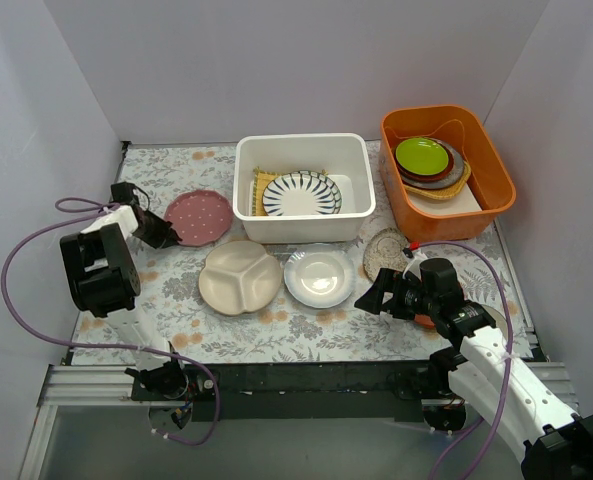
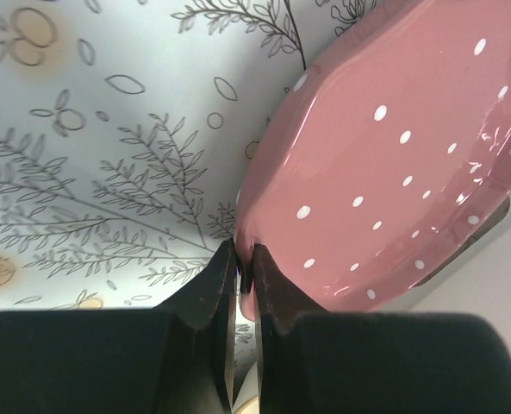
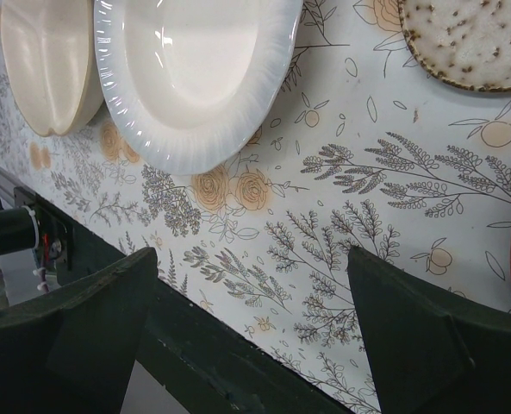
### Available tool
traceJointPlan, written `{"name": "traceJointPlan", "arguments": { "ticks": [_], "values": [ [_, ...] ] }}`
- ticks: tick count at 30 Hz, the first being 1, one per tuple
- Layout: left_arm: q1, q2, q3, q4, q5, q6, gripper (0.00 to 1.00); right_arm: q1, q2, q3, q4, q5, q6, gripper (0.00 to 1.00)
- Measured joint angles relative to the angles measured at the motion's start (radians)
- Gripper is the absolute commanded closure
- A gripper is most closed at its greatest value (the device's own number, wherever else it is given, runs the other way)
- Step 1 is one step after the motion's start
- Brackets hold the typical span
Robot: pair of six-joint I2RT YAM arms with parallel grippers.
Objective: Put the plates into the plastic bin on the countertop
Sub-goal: Pick up the plate at the center of the board.
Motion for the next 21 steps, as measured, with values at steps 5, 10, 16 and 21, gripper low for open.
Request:
{"name": "traceJointPlan", "arguments": {
  "ticks": [5,10,16,21],
  "values": [
    [0.016,-0.028,0.005,-0.025,-0.023,0.003,1.0,0.0,0.008,0.0,0.0,0.0,-0.003,0.02],
    [0.029,-0.037,0.006,-0.043,-0.036,0.006,1.0,0.0,0.013,0.0,0.001,0.0,-0.004,0.02],
    [0.036,-0.072,0.006,-0.072,-0.049,0.014,1.0,0.0,0.013,0.0,0.0,-0.001,-0.006,0.02],
    [0.038,-0.142,0.006,-0.096,-0.048,0.011,1.0,0.0,0.012,0.0,0.0,0.0,-0.006,0.02]
  ]
}}
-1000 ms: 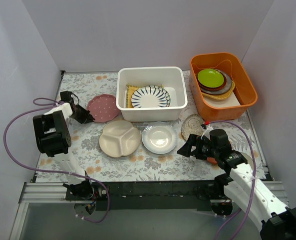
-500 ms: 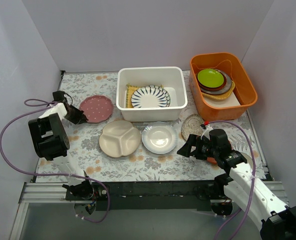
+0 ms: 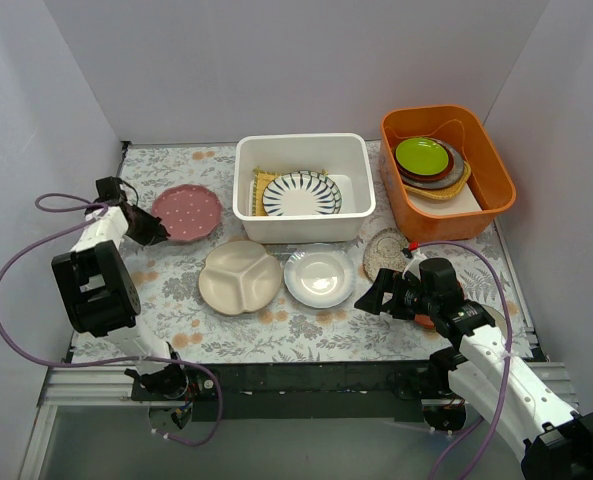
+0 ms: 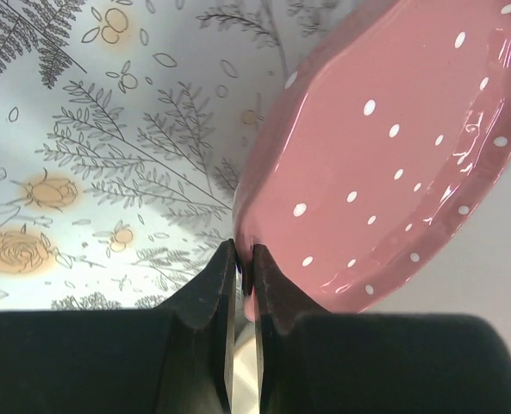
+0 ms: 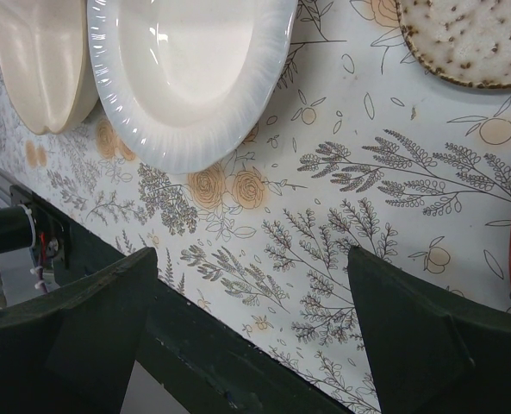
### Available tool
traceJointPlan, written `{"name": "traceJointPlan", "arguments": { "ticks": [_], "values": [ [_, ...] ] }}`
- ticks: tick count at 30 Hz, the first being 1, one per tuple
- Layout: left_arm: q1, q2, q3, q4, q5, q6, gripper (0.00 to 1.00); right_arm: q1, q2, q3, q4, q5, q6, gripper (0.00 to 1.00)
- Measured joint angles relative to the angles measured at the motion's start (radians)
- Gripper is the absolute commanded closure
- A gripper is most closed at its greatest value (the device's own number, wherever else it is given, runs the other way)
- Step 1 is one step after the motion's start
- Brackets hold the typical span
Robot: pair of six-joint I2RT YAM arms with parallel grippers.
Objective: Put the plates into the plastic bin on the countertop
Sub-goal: Pick up the plate at the center of the board, then place the plate in the plastic bin.
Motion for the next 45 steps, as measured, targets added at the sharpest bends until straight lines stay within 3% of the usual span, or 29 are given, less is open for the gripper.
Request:
{"name": "traceJointPlan", "arguments": {
  "ticks": [12,45],
  "values": [
    [0.006,-0.186,0.072,-0.028,0.011,-0.018,1.0,0.0,-0.002,0.001,-0.008,0.0,-0.001,0.02],
    [0.01,-0.292,0.121,-0.105,0.13,0.01,1.0,0.0,0.001,0.002,-0.003,-0.002,0.002,0.02]
  ]
}}
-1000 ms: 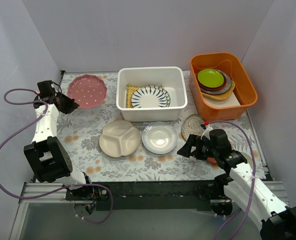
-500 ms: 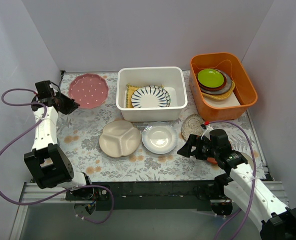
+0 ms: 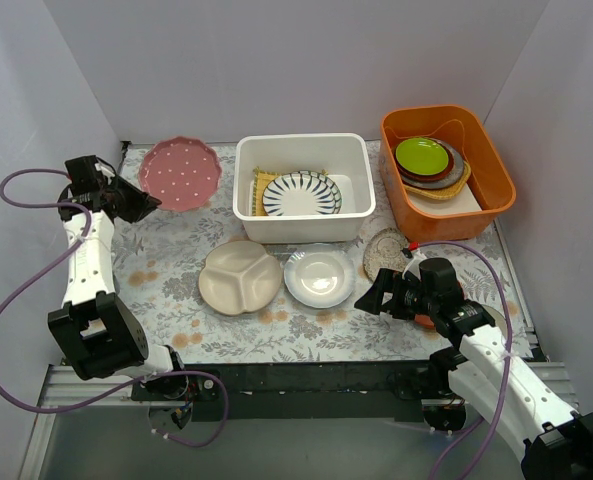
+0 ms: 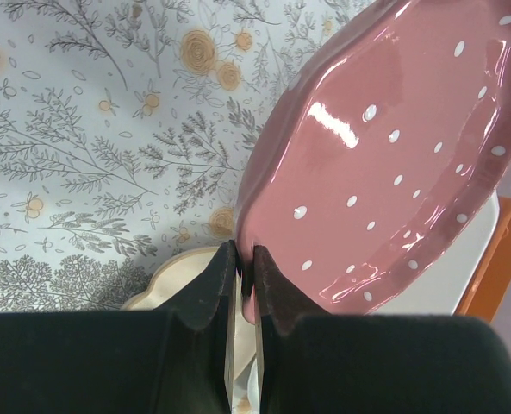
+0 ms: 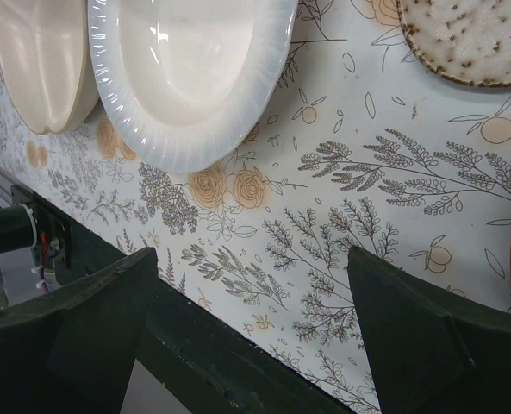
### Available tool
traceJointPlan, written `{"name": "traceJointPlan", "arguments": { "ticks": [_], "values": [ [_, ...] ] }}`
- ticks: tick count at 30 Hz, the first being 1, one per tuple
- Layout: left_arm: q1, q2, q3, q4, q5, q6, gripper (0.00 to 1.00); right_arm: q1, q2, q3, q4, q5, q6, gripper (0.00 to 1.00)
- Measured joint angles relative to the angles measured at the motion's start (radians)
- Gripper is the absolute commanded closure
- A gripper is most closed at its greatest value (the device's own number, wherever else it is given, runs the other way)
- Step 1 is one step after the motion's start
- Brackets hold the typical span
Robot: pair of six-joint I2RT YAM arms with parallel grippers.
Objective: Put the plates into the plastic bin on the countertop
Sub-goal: Place the plate in the plastic bin.
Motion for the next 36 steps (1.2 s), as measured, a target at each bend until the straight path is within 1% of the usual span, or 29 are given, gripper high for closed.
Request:
{"name": "traceJointPlan", "arguments": {
  "ticks": [12,18,24,33,36],
  "values": [
    [-0.001,0.004,0.036,0.003,0.086,0.008,1.0,0.0,0.0,0.0,0.004,-0.011,0.003,0.02],
    [-0.031,0.025,0.058,0.003,0.101,0.008,1.0,0.0,0.0,0.0,0.004,-0.012,0.003,0.02],
    [-0.092,0.044,0.101,0.003,0.1,0.002,1.0,0.0,0.0,0.0,0.005,-0.014,0.003,0.02],
    [-0.238,0.095,0.177,-0.001,0.073,-0.014,1.0,0.0,0.002,0.0,0.004,-0.014,0.003,0.02],
    [-0.28,0.114,0.18,0.0,0.058,-0.025,1.0,0.0,0.002,0.0,0.004,-0.015,0.003,0.02]
  ]
}}
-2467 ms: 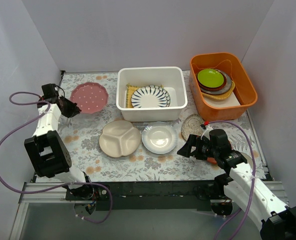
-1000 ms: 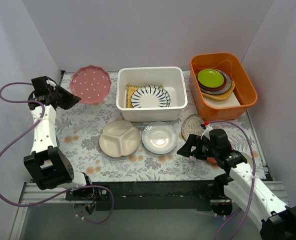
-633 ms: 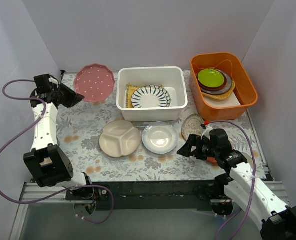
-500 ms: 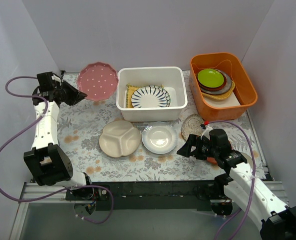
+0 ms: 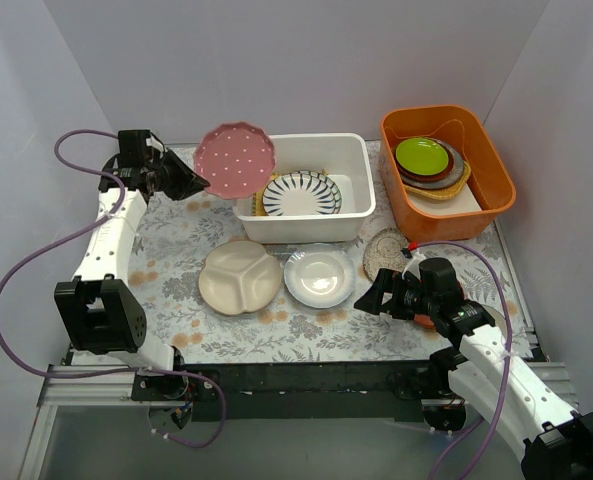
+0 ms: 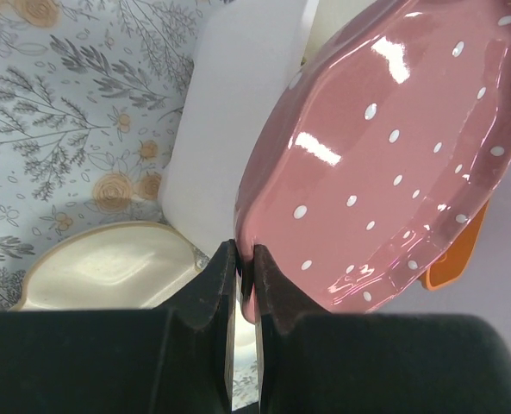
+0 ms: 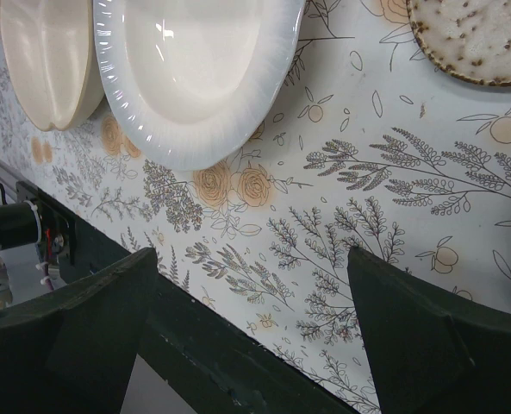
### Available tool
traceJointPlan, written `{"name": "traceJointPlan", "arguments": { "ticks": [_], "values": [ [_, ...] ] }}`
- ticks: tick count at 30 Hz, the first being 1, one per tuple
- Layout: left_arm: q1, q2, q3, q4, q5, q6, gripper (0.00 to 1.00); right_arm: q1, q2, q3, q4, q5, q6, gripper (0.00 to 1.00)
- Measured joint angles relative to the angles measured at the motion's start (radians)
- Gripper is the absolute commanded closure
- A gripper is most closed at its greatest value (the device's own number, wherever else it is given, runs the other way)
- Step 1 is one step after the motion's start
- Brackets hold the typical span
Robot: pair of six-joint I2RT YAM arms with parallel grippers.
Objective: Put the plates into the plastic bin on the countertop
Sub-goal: Place the plate in the plastic bin.
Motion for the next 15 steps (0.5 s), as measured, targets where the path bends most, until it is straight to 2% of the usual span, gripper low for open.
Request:
{"name": "traceJointPlan", "arguments": {
  "ticks": [15],
  "values": [
    [-0.193,0.096,0.035,0.004,-0.074,-0.064,1.0,0.0,-0.004,-0.003,0.0,0.0,0.0,0.02]
  ]
}}
